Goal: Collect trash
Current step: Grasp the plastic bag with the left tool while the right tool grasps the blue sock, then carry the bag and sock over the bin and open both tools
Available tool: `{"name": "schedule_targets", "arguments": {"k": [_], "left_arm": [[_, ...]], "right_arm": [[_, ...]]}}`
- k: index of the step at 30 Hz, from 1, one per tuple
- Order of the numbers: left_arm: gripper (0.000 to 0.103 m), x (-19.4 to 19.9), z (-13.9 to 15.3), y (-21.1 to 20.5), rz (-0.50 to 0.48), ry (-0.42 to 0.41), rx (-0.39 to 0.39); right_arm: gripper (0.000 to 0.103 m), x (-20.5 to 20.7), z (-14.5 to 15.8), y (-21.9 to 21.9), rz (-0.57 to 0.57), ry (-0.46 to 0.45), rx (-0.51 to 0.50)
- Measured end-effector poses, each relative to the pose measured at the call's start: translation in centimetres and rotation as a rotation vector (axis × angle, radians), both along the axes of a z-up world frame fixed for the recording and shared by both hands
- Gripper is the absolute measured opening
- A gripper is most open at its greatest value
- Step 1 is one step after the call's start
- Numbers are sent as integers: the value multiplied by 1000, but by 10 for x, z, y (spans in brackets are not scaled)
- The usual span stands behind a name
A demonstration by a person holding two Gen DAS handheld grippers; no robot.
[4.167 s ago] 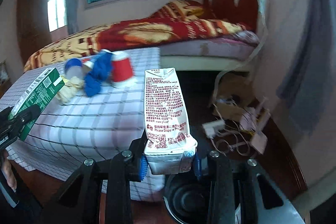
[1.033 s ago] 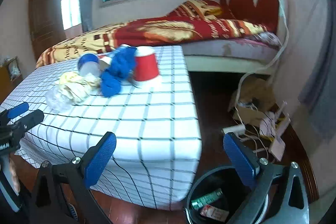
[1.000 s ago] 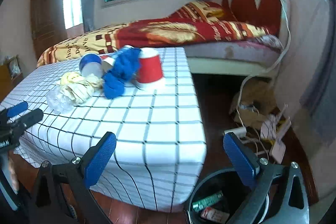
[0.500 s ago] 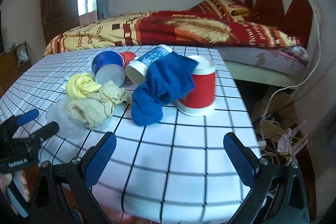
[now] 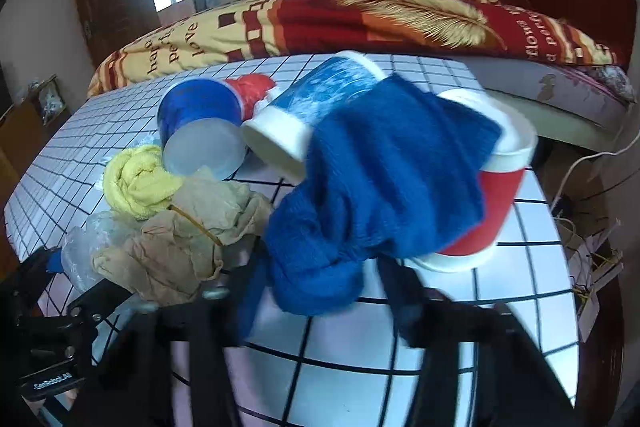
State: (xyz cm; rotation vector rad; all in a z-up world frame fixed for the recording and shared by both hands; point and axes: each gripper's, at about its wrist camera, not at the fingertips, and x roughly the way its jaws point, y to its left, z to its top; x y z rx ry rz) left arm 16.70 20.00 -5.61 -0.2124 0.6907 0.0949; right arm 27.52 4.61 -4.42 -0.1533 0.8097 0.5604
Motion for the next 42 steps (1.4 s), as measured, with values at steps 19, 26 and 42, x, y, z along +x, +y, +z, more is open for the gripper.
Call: {"name": "schedule_targets", "arguments": {"k": [19,26,42], "left_arm": [[47,-51,35,13,50,-118,22],[47,-67,48,-12,5,-162,20],[46,-58,52,-113,-236,-170,29]], "right_arm": [[34,-83,34,-28,125,-200,-1],[34,-108,50,-64,94,-235,-6],[34,-143,51,-186,-99,-239,1]]}}
